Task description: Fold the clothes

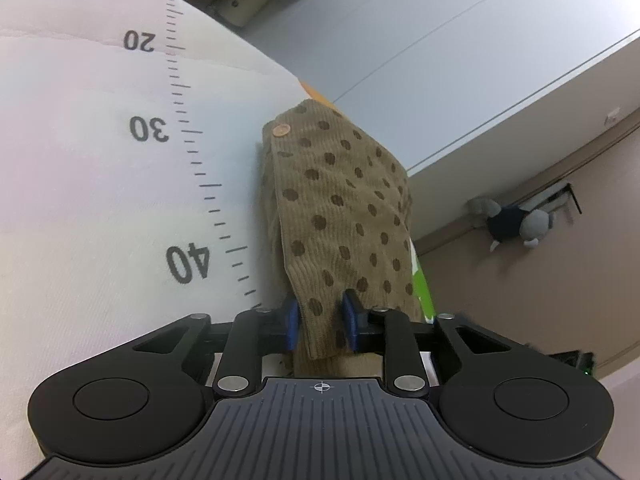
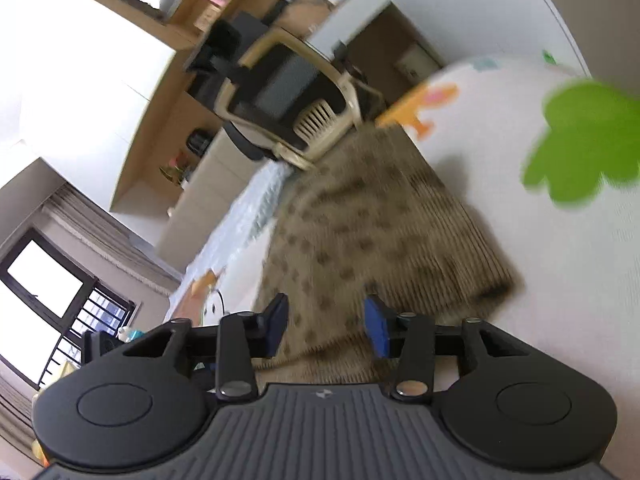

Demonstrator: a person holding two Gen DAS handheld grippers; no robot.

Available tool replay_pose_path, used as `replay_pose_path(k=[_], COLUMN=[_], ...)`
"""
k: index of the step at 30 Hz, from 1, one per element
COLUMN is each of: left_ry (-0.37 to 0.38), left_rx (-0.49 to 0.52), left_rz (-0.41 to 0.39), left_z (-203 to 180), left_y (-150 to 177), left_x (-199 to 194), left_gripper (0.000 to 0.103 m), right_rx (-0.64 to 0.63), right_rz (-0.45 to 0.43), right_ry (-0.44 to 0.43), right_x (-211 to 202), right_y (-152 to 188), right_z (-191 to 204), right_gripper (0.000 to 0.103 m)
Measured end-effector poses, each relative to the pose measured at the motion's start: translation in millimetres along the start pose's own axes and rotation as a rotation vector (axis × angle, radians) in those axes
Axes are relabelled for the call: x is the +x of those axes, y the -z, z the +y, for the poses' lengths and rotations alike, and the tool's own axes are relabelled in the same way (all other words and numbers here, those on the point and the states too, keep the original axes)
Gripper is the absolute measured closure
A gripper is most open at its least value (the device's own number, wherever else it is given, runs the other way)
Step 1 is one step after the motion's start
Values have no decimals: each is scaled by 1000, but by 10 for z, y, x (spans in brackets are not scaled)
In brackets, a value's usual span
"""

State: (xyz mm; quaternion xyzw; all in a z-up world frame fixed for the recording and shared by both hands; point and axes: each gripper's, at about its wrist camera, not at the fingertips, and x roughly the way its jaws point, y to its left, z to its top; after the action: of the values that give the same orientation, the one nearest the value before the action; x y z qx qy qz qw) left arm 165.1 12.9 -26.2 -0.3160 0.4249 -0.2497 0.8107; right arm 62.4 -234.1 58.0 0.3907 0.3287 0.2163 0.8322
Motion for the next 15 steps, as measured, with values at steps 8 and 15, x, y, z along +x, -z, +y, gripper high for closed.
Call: replay_pose_path(k=[8, 15], left_ry=[-6, 12], left_rx=[48, 75], left_rz=[-7, -18], left_z=[-51, -95], left_y=[0, 2], left_x=[-6, -45], left_gripper=[89, 91], right_rx=[101, 2], right_rz=[-10, -89], right_ry=[-32, -11], right_x=[65, 95], right_y=[7, -106], right_z=[-176, -69], right_gripper=[62, 66])
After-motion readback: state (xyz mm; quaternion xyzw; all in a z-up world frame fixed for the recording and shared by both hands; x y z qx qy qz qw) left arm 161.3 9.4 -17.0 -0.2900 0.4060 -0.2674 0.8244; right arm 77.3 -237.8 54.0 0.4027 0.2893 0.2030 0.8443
